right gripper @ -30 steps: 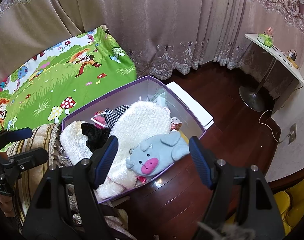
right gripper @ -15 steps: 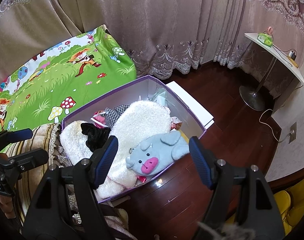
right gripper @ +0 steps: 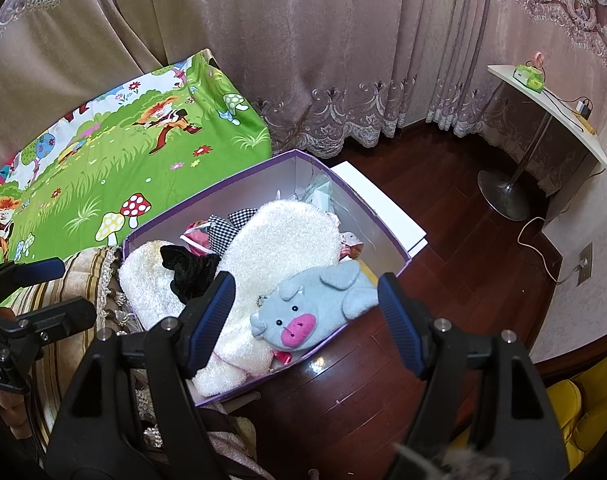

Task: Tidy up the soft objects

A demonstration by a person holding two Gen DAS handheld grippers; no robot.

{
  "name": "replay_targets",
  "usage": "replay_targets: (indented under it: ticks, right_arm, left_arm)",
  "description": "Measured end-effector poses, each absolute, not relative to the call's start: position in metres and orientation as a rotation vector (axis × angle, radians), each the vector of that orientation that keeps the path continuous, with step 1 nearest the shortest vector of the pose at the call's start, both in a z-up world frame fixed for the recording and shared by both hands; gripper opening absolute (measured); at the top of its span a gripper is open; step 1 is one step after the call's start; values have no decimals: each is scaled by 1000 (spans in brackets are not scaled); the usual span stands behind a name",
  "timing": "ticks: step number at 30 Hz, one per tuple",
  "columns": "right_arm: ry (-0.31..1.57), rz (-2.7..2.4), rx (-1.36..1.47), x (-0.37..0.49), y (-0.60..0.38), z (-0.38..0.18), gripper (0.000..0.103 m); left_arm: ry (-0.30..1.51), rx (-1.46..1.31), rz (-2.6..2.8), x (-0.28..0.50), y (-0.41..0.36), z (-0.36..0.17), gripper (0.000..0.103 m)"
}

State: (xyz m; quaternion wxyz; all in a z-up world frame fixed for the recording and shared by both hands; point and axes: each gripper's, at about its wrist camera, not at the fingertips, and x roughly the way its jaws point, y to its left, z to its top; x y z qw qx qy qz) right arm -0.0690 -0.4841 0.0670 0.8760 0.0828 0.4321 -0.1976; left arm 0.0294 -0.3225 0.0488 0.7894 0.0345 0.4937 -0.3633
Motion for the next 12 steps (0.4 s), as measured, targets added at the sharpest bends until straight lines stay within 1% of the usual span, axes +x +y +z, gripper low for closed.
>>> replay_targets:
  ticks: [12]
  right_arm:
    - [905, -416, 183, -70, -487, 63, 77]
  left_arm:
    - [1056, 99, -818, 23, -328, 46, 103]
